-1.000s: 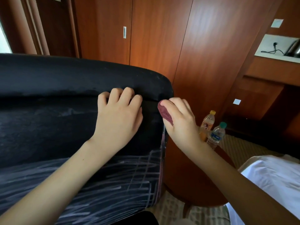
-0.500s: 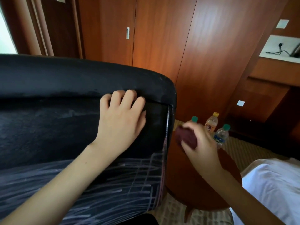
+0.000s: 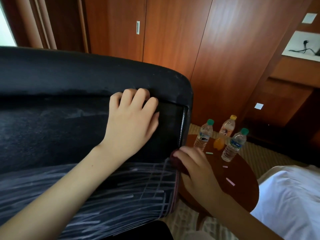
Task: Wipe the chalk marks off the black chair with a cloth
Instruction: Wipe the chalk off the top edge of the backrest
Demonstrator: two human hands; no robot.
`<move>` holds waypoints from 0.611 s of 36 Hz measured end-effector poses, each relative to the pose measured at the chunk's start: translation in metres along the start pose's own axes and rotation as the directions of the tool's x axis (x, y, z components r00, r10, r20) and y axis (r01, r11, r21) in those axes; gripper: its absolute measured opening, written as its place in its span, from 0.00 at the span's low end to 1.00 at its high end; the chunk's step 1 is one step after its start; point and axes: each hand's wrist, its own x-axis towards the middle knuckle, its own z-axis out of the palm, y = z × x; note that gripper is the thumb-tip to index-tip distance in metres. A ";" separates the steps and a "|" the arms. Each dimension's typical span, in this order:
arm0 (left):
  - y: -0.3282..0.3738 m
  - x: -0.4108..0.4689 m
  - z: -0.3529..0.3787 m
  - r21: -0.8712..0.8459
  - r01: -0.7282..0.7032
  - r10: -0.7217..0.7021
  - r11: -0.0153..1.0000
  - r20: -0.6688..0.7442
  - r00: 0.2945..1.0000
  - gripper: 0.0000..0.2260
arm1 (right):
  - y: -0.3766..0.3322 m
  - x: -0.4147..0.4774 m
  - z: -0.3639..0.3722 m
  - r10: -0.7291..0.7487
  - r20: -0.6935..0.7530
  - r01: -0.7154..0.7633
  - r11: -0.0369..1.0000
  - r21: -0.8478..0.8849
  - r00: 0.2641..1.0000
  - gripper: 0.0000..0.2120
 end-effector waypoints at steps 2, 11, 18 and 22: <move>0.000 0.000 -0.002 -0.015 0.003 -0.003 1.000 -0.006 1.000 0.10 | 0.001 -0.010 0.001 0.008 0.053 -0.009 1.000 0.010 0.999 0.15; -0.001 0.001 -0.006 -0.011 -0.008 0.008 1.000 -0.001 1.000 0.10 | 0.005 0.048 -0.061 0.058 -0.198 -0.058 0.998 0.004 0.978 0.16; -0.001 0.000 -0.001 -0.019 0.001 -0.001 1.000 -0.011 1.000 0.09 | 0.014 0.096 -0.037 -0.056 -0.269 0.027 0.994 -0.109 0.962 0.12; 0.000 0.000 0.004 -0.008 0.008 -0.008 1.000 -0.019 1.000 0.09 | 0.014 0.079 -0.024 -0.105 -0.254 0.069 0.987 -0.148 0.961 0.15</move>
